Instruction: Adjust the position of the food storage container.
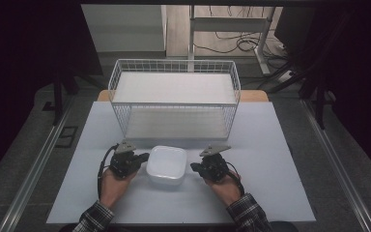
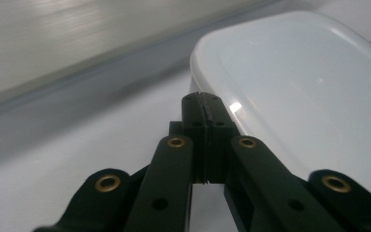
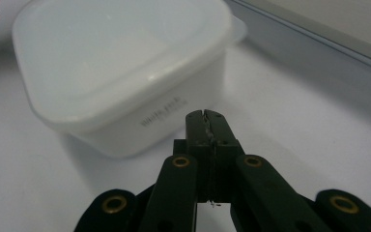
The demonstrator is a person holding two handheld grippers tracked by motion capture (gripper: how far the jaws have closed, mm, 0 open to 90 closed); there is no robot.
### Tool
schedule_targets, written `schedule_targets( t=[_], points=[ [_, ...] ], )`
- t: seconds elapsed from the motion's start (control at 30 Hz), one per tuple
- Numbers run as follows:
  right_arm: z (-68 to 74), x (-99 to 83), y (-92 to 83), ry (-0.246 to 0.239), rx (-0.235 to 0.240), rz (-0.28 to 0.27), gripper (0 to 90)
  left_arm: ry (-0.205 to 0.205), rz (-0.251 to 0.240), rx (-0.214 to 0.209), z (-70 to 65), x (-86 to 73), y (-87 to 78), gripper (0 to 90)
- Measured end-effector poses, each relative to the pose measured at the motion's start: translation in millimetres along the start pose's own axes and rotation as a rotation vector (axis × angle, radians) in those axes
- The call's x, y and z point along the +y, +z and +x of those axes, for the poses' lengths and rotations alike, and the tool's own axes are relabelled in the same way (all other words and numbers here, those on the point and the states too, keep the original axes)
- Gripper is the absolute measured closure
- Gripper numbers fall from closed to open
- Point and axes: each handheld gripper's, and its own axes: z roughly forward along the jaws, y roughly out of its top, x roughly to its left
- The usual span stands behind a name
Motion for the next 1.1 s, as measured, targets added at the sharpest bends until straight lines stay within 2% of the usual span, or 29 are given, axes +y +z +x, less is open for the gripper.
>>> schedule_targets(
  t=[0.07, 0.17, 0.23, 0.33, 0.43, 0.47, 0.53, 0.57, 0.6, 0.67, 0.7, 0.73, 0.8, 0.83, 0.87, 0.93, 0.97, 1.0, 1.1],
  points=[
    [1.9, -1.3, -1.4, -0.001, 0.001, -0.002, 89.5, 0.014, 0.004, -0.004, -8.3, -0.9, 0.4, 90.0],
    [1.5, -3.8, -5.3, -0.013, -0.025, 0.004, 89.4, 0.023, 0.008, -0.006, -14.0, -1.6, 0.0, 90.0],
    [-1.9, -6.0, -8.6, 0.005, -0.024, 0.003, 89.4, 0.012, 0.006, -0.037, -19.9, -3.2, 0.6, 90.0],
    [-6.3, -9.6, -14.1, 0.026, -0.025, 0.006, 89.4, 0.009, 0.005, -0.045, -27.9, -5.2, 0.7, 90.0],
    [-5.5, -12.0, -17.9, 0.027, -0.021, 0.004, 89.4, 0.009, 0.001, -0.037, -30.6, -6.3, 1.3, 90.0],
    [-5.0, -12.0, -18.3, 0.023, -0.022, 0.008, 89.4, 0.020, 0.001, -0.043, -28.7, -5.4, 1.6, 90.0],
    [-4.9, -12.5, -20.0, 0.017, -0.028, 0.003, 89.3, 0.019, -0.006, -0.027, -26.3, -5.1, -0.9, 89.0],
    [-4.9, -12.5, -20.0, 0.017, -0.028, 0.003, 89.3, 0.019, -0.006, -0.027, -26.3, -5.1, -0.9, 85.6],
    [-7.2, -14.1, -24.5, 0.009, -0.049, -0.006, 86.3, 0.015, -0.009, -0.016, -22.8, -6.2, -4.8, 78.3],
    [-8.1, -15.0, -26.6, 0.013, -0.055, -0.011, 83.5, 0.011, -0.010, -0.013, -20.9, -7.9, -6.7, 65.6],
    [-10.3, -16.6, -29.8, 0.011, -0.064, -0.020, 79.0, 0.005, -0.010, -0.013, -19.9, -10.4, -8.0, 65.6],
    [-14.7, -20.1, -35.7, 0.024, -0.072, -0.051, 65.1, 0.023, 0.001, -0.009, -19.2, -15.6, -9.4, 49.5],
    [-16.9, -22.1, -38.3, 0.032, -0.071, -0.060, 51.0, 0.052, 0.023, -0.004, -19.4, -20.4, -9.3, 38.6],
    [-16.9, -22.1, -38.3, 0.032, -0.071, -0.060, 51.0, 0.052, 0.023, -0.004, -19.4, -20.4, -9.3, 33.9],
    [-19.3, -25.4, -38.2, 0.026, -0.073, -0.064, 33.0, 0.073, 0.032, -0.001, -19.4, -24.2, -9.9, 29.4],
    [-22.5, -28.4, -36.4, 0.031, -0.069, -0.055, 27.1, 0.083, 0.029, -0.007, -18.5, -26.2, -11.1, 23.5],
    [-22.5, -28.4, -36.4, 0.031, -0.069, -0.055, 27.1, 0.083, 0.029, -0.007, -18.5, -26.2, -11.1, 19.3],
    [-25.5, -29.9, -35.0, 0.045, -0.050, -0.055, 21.6, 0.073, 0.024, -0.004, -16.8, -26.8, -12.4, 18.6],
    [-24.6, -28.3, -35.8, 0.046, -0.047, -0.070, 17.3, 0.045, 0.012, -0.008, -13.6, -26.9, -12.9, 11.9]
  ],
)
